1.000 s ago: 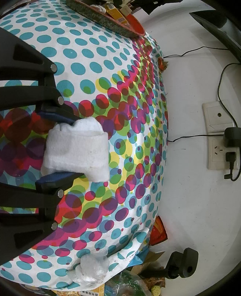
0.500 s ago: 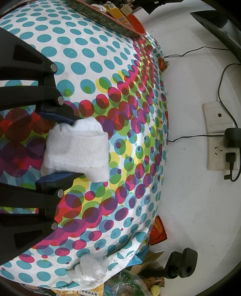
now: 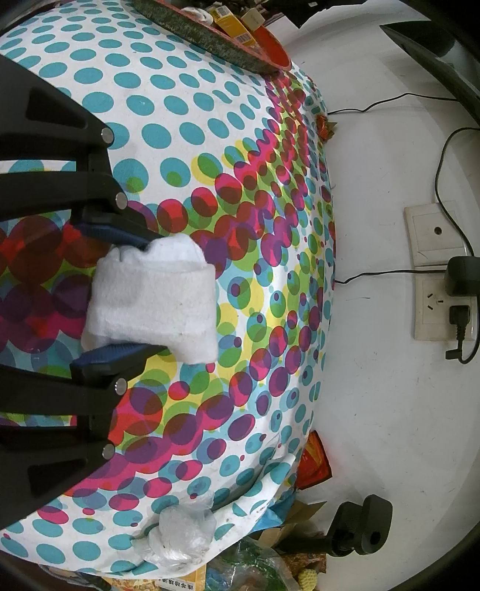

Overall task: Organize objects
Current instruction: 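Carry the red barcode box onto the red tray and open the left tool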

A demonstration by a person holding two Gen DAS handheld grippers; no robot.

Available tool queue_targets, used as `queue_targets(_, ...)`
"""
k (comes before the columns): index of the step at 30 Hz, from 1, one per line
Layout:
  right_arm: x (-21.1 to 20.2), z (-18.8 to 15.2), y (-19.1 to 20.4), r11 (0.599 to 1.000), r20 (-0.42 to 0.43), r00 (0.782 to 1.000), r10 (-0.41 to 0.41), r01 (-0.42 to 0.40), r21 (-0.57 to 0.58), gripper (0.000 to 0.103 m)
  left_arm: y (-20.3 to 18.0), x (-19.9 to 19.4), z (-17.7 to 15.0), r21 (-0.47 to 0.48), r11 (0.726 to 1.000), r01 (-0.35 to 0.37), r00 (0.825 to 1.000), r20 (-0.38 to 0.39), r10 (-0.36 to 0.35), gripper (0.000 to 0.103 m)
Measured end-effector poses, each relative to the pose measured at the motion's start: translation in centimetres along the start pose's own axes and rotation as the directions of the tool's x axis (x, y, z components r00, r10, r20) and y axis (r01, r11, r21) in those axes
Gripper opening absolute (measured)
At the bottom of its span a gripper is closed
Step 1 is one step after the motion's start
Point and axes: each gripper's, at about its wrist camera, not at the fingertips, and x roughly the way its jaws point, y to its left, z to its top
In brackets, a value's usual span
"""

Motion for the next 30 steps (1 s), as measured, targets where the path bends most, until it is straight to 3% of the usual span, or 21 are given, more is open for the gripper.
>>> queue_targets(14, 0.0, 0.0, 0.1, 1.0, 0.0, 1.0, -0.002, 0.002, -0.001, 0.047, 0.0, 1.7, -0.2, 0.008, 1.0, 0.018, 1.0, -0.014, -0.017, 0.028)
queue_targets(19, 0.0, 0.0, 0.1, 1.0, 0.0, 1.0, -0.002, 0.002, -0.001, 0.047, -0.2, 1.5, -0.3, 0.027, 1.0, 0.002, 1.0, 0.002, -0.002, 0.043)
queue_targets(23, 0.0, 0.0, 0.1, 1.0, 0.0, 1.0, -0.002, 0.002, 0.0, 0.048, -0.4, 1.0, -0.4, 0.048, 0.999, -0.025, 0.999, 0.028, 0.024, 0.066)
queue_targets(28, 0.0, 0.0, 0.1, 1.0, 0.001, 1.0, -0.001, 0.001, 0.0, 0.048, -0.5, -0.2, -0.5, 0.066, 0.997, -0.029, 0.998, 0.057, 0.025, 0.072)
queue_targets(30, -0.1, 0.0, 0.1, 1.0, 0.003, 1.0, -0.005, 0.005, -0.002, 0.047, -0.4, -0.7, -0.6, 0.061, 0.998, -0.019, 0.998, 0.063, 0.015, 0.081)
